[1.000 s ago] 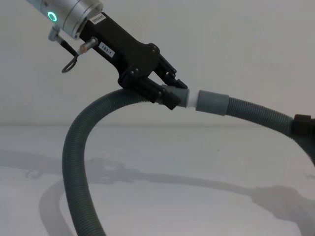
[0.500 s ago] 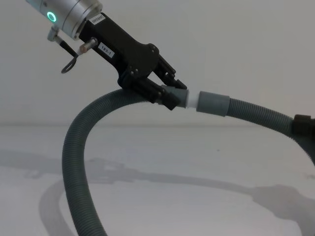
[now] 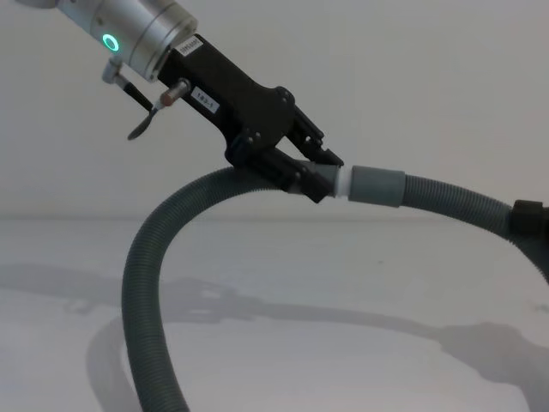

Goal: Use both hands to pick up one end of the pipe from the table, align the ends, and insert them.

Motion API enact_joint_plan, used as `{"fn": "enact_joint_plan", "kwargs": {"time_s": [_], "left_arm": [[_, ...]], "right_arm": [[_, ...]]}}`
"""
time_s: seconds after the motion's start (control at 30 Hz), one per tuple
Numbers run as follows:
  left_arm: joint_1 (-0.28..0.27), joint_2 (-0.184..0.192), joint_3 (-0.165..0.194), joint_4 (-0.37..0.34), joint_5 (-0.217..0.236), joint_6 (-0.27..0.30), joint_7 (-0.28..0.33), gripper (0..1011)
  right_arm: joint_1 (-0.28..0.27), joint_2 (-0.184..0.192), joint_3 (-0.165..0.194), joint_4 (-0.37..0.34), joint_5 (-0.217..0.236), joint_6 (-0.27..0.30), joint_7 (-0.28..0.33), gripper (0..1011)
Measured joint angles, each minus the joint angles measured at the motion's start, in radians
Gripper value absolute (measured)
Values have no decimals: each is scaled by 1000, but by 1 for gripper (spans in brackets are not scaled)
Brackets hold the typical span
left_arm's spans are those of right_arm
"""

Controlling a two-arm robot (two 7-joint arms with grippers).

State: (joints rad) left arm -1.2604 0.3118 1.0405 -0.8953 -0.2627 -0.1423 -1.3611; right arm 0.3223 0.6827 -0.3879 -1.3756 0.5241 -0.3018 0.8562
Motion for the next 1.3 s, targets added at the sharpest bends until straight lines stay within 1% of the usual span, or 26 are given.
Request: {"fn": "enact_joint_plan", "kwargs": {"time_s": [0.3,0.6,1.3], "left_arm": [[-2,-18,9,12,5,-7,19,360],[-1,-22,10,11,9,-3,39,360],[1,-25,12,9,13,2,53,360]], "right_arm": [[1,1,-1,1,3,0,3,3],[1,2,-1,1,3,2,1,3],[0,2,-1,1,2,4,-3,3]]}}
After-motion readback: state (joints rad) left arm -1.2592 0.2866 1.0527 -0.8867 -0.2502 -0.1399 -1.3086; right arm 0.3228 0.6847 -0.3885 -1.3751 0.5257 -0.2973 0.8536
